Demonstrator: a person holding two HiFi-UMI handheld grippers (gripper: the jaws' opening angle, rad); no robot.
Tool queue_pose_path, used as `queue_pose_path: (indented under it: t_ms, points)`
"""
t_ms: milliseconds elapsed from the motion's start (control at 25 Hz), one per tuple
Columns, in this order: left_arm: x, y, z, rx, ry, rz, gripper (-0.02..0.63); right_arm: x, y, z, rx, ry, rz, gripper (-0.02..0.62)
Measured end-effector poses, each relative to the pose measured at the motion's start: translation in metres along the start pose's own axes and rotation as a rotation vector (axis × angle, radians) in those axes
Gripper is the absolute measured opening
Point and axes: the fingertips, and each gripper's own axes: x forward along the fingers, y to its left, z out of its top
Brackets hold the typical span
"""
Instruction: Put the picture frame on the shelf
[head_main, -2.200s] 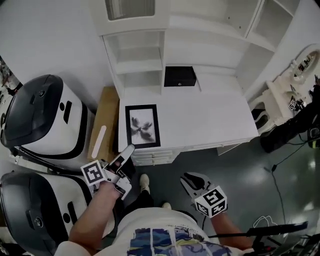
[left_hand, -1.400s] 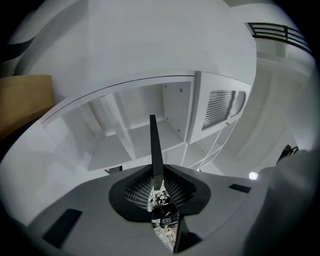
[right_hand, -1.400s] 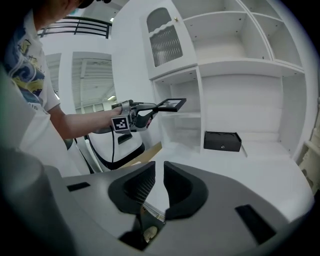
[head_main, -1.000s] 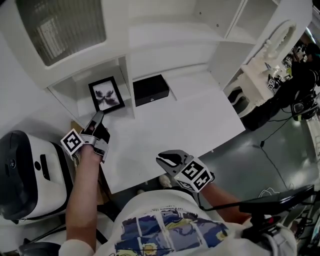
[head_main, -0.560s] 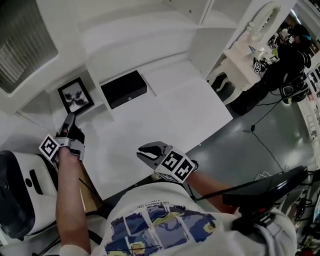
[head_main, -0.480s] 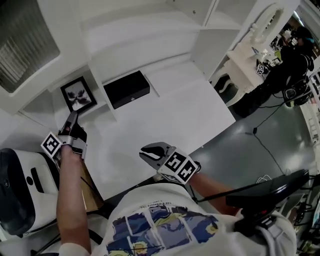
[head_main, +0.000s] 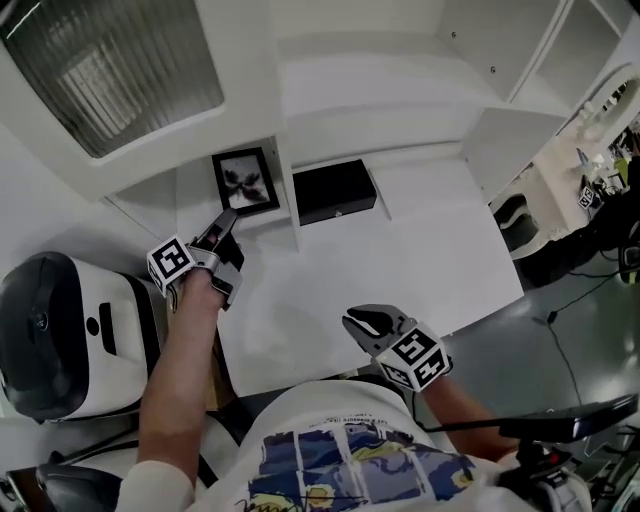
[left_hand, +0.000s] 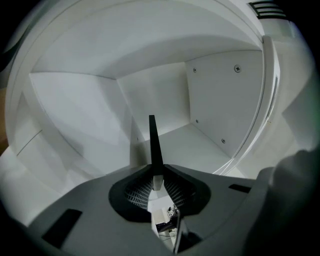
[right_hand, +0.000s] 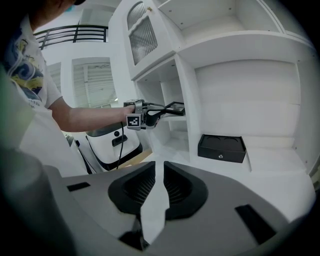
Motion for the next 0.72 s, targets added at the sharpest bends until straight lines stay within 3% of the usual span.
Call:
queue_pose_path:
  t_ms: [320,720]
  points:
    - [0.006,-0.005,-0.011,-0.016,0.058,-0.009,0.072,0.005,-0.005,0.005,0.007,-0.007,0.010,0.071]
    - [0.005,-0.004,-0.011,0.084,0.127,0.059,0.089,0.006,-0.012,0.005,0.011,-0.010,0.033,0.071]
